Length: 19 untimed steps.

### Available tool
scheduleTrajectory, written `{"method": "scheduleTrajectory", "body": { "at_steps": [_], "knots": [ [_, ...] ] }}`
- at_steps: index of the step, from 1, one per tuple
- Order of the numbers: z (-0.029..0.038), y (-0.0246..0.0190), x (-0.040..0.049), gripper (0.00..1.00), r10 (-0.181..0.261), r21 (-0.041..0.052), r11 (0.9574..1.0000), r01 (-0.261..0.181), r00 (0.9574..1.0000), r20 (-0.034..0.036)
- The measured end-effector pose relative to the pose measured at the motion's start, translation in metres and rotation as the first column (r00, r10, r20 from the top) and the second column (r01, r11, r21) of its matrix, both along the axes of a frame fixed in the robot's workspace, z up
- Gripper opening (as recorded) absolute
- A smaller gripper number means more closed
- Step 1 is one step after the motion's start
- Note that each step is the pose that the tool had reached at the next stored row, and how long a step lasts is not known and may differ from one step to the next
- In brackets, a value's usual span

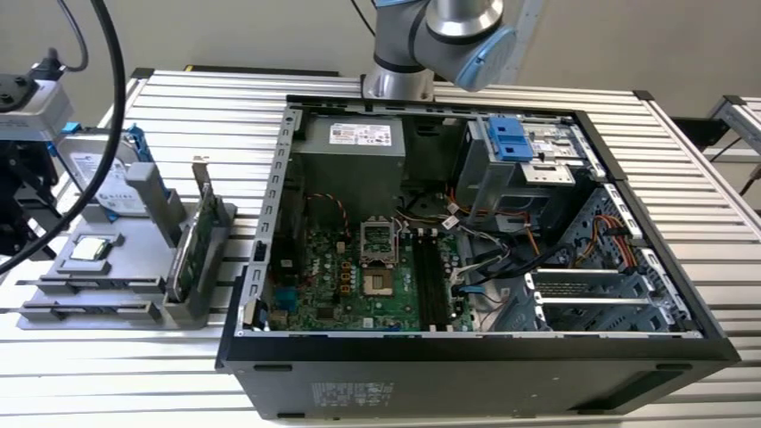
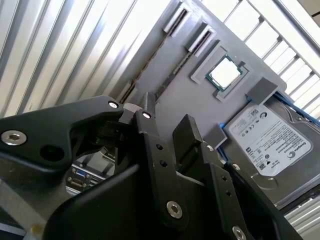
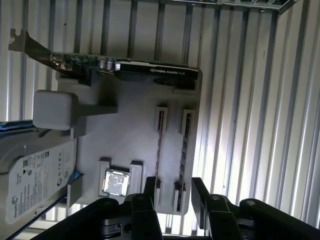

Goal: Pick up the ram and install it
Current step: 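Pick up the ram and move it above insertion slot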

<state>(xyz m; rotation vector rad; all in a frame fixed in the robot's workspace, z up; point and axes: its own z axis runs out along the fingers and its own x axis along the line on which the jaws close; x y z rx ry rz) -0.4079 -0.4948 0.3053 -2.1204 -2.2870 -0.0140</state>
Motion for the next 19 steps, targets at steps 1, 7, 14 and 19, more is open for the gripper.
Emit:
{"method": "scheduleTrajectory", "body": {
  "at_steps": [1, 7, 14, 19],
  "knots": [
    [-0.0006, 0.0, 0.0, 1.0, 0.0, -0.0005, 1.0, 0.0, 1.0, 0.0],
    [-0.0037, 0.0, 0.0, 1.0, 0.0, -0.0031, 1.0, 0.0, 1.0, 0.0001],
    [-0.0067, 0.0, 0.0, 1.0, 0.0, -0.0055, 1.0, 0.0, 1.0, 0.0001],
    [-0.0086, 0.0, 0.0, 1.0, 0.0, -0.0075, 1.0, 0.0, 1.0, -0.0001]
  ]
}}
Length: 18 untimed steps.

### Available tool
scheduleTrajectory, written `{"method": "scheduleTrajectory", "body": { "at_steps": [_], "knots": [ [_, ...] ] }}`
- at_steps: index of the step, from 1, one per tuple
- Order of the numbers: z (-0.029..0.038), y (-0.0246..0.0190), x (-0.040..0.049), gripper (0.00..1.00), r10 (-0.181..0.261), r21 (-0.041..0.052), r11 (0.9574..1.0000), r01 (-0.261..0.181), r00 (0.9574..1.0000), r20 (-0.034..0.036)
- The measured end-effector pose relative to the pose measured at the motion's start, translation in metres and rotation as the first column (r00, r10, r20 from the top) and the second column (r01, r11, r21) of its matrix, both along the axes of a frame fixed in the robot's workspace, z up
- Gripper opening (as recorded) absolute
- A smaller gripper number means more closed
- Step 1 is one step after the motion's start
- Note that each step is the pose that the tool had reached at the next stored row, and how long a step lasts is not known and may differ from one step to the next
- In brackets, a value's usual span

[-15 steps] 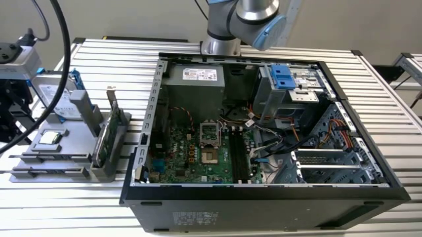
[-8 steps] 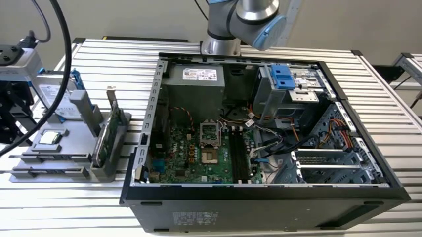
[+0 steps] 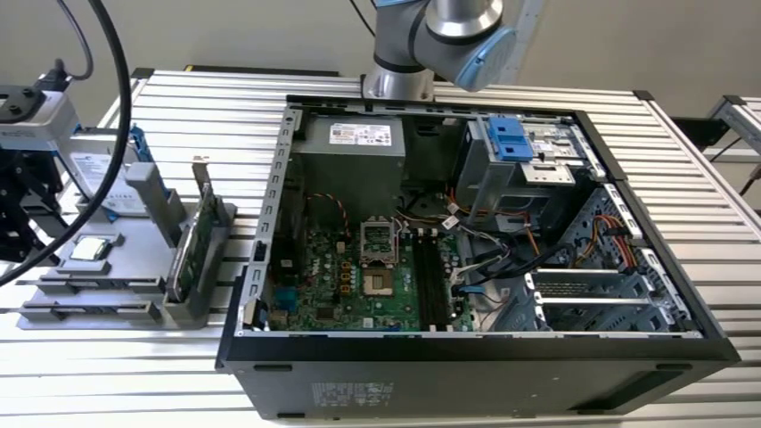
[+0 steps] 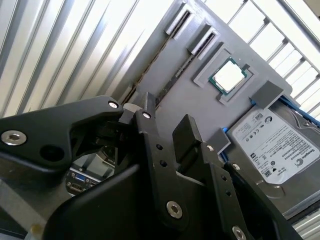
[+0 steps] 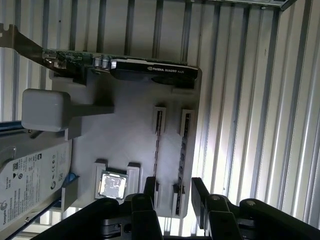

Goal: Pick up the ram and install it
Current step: 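Pick up the ram and move it above insertion slot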

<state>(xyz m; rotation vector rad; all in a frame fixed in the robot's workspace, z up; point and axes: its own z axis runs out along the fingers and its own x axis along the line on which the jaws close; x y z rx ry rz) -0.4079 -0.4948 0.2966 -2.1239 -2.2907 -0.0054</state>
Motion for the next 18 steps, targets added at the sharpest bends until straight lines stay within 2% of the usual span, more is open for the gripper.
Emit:
{"method": "scheduleTrajectory", "body": {
  "at_steps": [18],
  "knots": [
    [-0.005, 0.0, 0.0, 1.0, 0.0, -0.0031, 1.0, 0.0, 1.0, 0.0002]
  ]
}}
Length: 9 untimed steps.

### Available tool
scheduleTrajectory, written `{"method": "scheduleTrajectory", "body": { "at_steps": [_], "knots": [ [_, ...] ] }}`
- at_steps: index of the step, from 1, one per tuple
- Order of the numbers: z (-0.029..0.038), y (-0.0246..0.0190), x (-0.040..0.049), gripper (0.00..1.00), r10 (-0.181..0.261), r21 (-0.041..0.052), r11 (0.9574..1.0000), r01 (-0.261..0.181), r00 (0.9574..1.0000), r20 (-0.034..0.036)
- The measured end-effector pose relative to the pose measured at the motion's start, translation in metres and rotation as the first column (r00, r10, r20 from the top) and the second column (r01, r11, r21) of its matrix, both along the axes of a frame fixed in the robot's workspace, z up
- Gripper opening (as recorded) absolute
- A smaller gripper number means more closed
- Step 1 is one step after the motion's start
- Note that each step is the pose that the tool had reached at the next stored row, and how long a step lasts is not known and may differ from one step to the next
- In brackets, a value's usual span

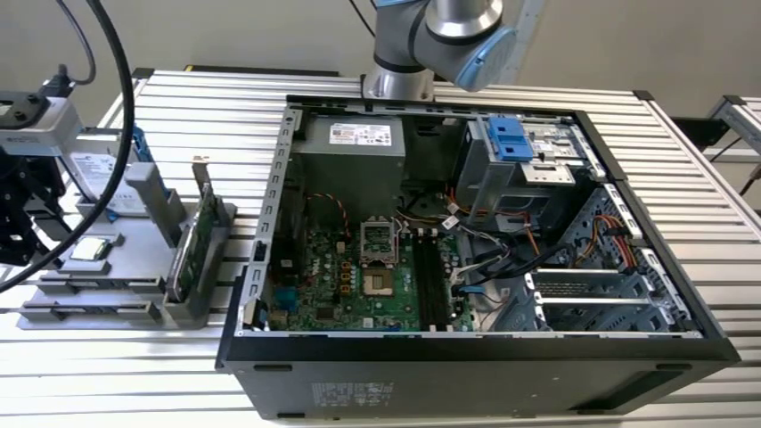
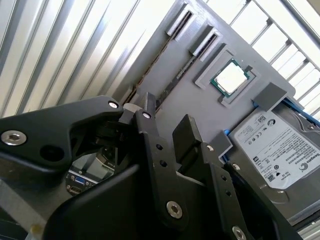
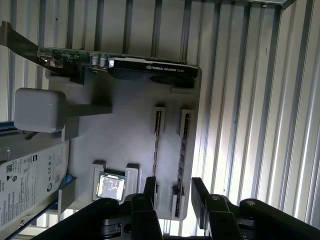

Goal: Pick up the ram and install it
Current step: 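Pick up the ram and move it above insertion slot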

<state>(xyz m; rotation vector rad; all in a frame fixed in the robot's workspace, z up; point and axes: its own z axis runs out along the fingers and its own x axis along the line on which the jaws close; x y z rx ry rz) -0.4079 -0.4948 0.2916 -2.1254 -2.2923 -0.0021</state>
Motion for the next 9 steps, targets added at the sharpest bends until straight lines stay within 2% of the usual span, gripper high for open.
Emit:
{"method": "scheduleTrajectory", "body": {
  "at_steps": [9],
  "knots": [
    [-0.0017, -0.0001, -0.0001, 1.0, 0.0, -0.0011, 1.0, 0.0, 1.0, 0.0]
  ]
}}
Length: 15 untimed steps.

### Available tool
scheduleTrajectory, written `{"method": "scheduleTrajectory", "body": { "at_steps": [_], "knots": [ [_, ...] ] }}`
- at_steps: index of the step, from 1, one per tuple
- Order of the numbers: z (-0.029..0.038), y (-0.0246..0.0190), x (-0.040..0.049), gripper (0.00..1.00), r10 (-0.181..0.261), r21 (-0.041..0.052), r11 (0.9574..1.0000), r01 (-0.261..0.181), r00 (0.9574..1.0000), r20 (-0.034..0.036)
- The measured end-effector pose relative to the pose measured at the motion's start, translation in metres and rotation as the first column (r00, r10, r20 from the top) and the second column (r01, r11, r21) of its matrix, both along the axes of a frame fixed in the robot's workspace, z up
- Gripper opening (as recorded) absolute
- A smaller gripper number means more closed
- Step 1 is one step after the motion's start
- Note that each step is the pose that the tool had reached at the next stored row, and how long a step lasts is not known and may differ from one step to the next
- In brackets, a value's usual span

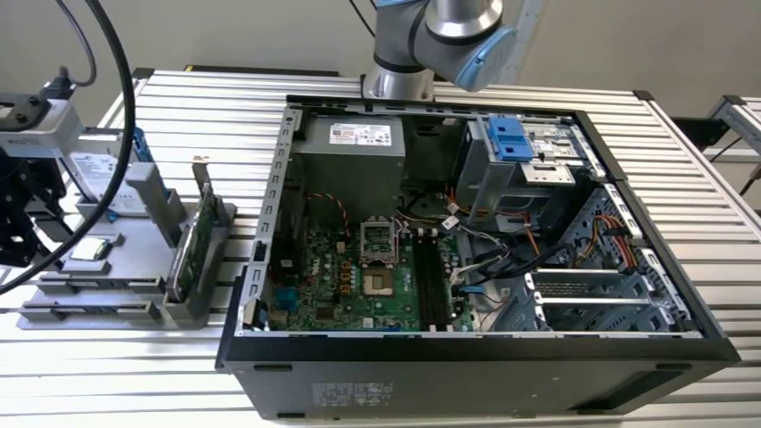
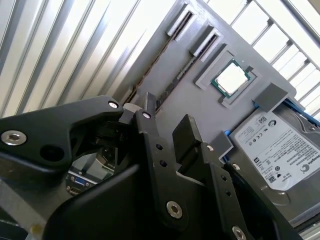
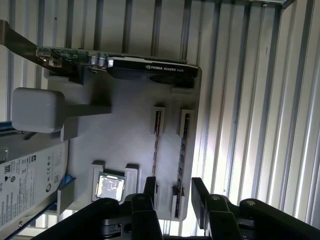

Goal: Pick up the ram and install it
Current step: 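Pick up the ram and move it above insertion slot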

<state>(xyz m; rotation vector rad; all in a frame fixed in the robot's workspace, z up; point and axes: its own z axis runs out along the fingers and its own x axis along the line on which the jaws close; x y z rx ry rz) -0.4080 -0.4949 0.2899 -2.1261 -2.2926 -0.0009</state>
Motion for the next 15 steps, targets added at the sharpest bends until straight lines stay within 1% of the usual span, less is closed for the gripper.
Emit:
{"method": "scheduleTrajectory", "body": {
  "at_steps": [9, 15],
  "knots": [
    [-0.0012, -0.002, 0.0001, 1.0, 0.0, -0.0011, 1.0, 0.0, 1.0, -0.0001],
    [-0.0023, -0.0022, 0.0001, 1.0, 0.0, -0.0017, 1.0, 0.0, 1.0, -0.0001]
  ]
}}
